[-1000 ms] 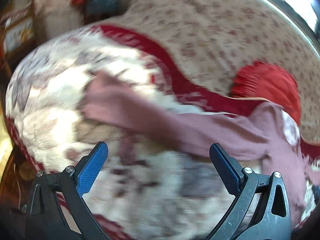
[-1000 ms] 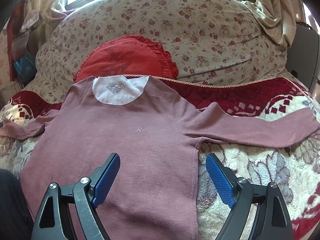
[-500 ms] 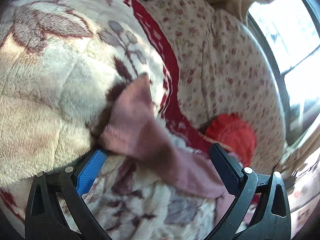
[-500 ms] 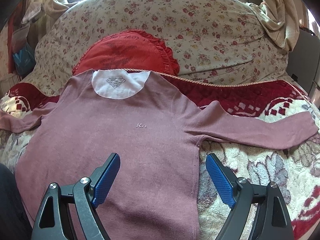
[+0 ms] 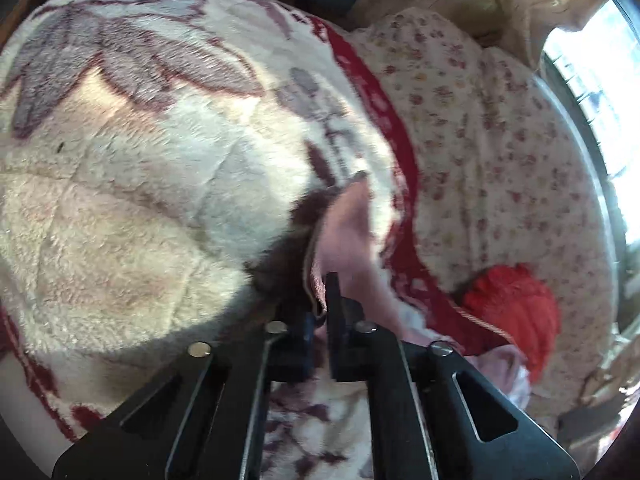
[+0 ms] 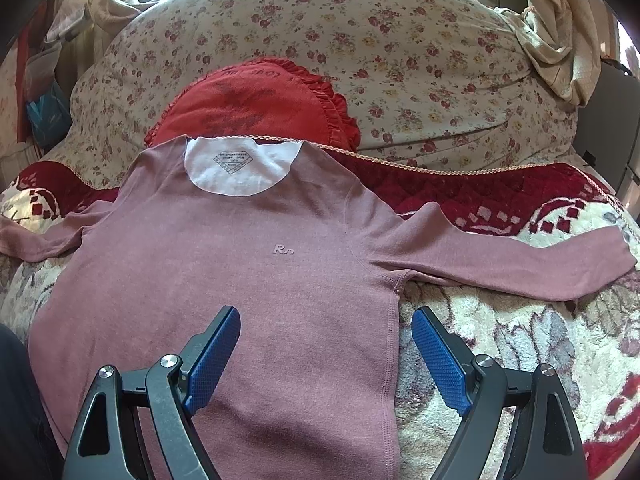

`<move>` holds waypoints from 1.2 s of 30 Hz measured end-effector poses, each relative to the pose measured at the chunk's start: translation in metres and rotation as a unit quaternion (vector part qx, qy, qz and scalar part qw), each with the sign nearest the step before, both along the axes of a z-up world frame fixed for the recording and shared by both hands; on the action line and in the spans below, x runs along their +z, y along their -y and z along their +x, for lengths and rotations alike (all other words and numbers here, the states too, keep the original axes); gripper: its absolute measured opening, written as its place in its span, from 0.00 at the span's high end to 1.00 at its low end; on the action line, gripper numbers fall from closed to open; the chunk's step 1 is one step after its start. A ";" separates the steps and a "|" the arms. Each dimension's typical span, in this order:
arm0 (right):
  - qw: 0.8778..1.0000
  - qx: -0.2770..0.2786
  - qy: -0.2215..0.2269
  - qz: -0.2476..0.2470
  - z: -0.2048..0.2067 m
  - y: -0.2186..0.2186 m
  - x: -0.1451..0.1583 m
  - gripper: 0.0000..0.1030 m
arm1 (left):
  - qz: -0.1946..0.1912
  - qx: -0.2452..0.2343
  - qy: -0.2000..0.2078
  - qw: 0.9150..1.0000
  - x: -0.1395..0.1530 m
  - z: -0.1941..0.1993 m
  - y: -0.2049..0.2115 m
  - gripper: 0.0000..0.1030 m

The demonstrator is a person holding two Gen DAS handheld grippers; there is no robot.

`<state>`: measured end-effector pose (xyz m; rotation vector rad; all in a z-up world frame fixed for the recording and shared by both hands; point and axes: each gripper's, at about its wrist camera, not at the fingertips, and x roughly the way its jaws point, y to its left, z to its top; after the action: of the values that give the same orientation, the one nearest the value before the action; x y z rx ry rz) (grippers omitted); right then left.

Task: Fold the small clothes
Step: 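Lift the sleeve with the left tool, fold it across the shirt body, release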

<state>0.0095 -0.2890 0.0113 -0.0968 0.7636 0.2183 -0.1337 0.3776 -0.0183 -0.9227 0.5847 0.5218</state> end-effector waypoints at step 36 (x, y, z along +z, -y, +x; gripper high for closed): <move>0.994 -0.107 -0.010 0.011 -0.004 0.062 0.008 0.16 | 0.000 -0.524 0.125 0.843 0.047 0.249 0.508 0.98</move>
<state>0.0057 -0.3509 0.0191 0.0084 0.7862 0.0230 0.1149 -0.1299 0.0290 -0.5302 0.7477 -0.5847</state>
